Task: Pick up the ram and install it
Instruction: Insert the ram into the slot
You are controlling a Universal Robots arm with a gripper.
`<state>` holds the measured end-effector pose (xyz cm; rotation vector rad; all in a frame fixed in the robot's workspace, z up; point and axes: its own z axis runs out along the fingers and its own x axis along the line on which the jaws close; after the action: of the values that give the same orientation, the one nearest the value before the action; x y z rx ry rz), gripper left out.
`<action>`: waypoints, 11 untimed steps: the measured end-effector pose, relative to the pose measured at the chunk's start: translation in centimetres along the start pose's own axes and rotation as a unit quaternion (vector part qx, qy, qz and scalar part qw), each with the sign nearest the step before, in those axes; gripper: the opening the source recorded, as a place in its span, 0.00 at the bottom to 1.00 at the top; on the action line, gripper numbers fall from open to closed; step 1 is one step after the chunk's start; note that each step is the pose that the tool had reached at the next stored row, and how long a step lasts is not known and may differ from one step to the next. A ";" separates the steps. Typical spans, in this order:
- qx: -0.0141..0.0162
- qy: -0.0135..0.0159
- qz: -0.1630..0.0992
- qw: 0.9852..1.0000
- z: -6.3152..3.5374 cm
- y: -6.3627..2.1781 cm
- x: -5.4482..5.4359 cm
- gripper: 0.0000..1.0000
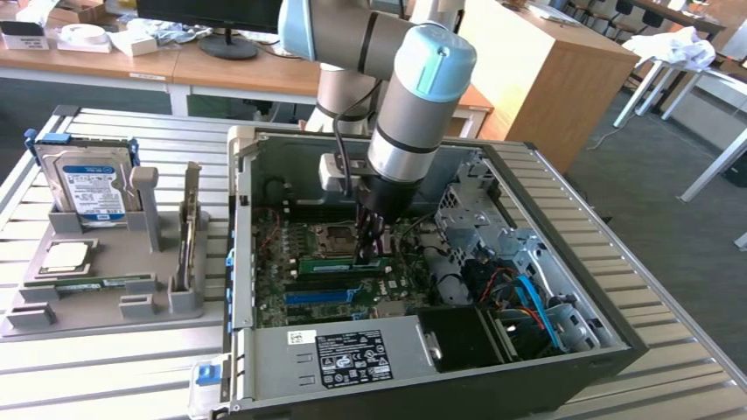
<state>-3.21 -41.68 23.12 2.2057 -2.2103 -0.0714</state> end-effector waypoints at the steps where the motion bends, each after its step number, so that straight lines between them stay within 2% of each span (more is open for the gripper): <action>1: 0.000 0.000 0.000 1.000 -0.03 0.00 0.0 0.11; 11: -0.001 0.000 0.000 1.000 -0.25 0.00 0.0 0.11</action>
<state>-3.20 -41.69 23.37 2.2047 -2.2092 -0.0724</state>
